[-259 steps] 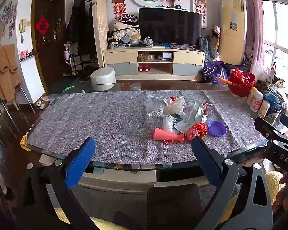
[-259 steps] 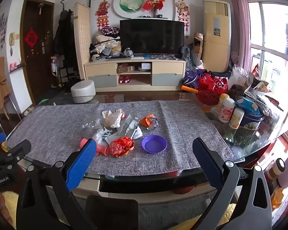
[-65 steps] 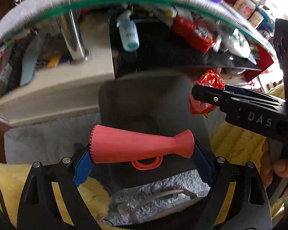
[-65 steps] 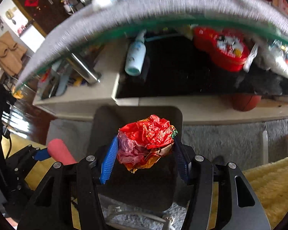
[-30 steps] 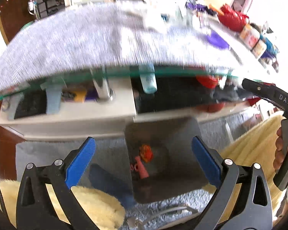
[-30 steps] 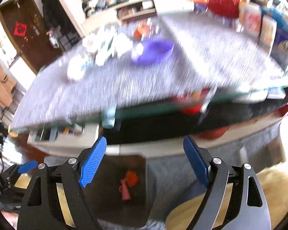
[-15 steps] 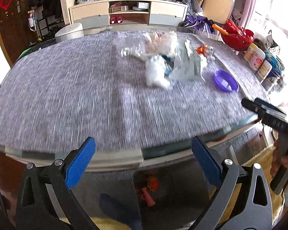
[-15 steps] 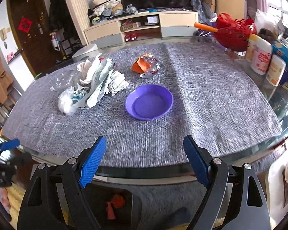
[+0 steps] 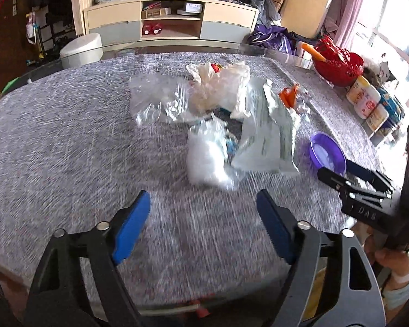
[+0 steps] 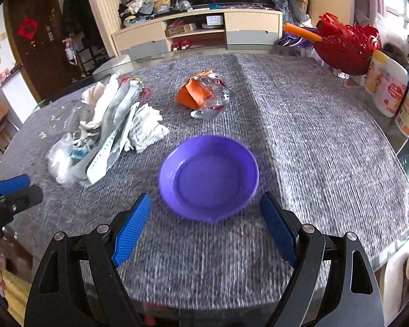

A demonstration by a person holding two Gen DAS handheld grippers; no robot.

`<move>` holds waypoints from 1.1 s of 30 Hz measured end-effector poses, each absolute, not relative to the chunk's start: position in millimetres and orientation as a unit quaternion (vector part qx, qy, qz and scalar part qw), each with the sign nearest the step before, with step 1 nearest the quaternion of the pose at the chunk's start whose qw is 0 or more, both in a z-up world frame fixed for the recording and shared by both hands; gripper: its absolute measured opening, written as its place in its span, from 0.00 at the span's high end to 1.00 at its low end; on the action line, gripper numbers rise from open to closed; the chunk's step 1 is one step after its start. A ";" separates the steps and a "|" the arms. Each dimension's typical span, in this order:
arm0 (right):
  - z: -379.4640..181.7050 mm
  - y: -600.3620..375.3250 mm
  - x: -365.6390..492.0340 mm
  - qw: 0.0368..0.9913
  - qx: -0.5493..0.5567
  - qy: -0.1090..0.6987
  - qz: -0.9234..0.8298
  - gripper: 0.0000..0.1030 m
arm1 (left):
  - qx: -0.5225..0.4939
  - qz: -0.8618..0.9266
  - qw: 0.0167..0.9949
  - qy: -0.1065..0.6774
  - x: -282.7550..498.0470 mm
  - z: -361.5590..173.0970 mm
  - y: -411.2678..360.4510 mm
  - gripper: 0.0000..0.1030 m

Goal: Collect trash
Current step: 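Grasp the purple bowl with the right tool while the left tool grasps the white plastic bag, then carry the bowl and bag down into the grey bin and open both tools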

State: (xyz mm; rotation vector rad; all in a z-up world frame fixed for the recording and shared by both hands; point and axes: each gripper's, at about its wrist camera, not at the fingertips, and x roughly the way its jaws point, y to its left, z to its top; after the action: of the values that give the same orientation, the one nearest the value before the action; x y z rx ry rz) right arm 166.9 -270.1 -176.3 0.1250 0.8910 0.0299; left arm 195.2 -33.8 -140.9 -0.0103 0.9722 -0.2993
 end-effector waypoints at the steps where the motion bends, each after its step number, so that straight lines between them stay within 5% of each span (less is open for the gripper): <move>1: -176.8 -269.4 170.1 0.901 0.059 0.430 0.014 0.19 | -0.007 -0.143 0.873 0.466 201.3 -141.8 -34.2 0.28; 12: -178.4 -268.0 183.9 0.906 0.041 0.421 0.009 0.23 | 0.003 -0.155 0.862 0.483 234.8 -158.4 -44.4 0.52; 17: -178.4 -266.7 184.2 0.909 0.034 0.415 0.008 0.24 | 0.003 -0.157 0.860 0.486 235.6 -161.8 -46.6 0.71; 33: -133.1 -269.1 140.5 0.924 0.043 0.380 0.019 0.24 | -0.003 -0.150 0.884 0.444 183.6 -112.1 -27.9 0.75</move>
State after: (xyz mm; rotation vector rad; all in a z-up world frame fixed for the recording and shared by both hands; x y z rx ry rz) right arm 140.5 -269.1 -133.1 0.0887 0.7805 0.0393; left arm 183.6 -27.9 -112.1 -0.0062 0.9233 -0.3127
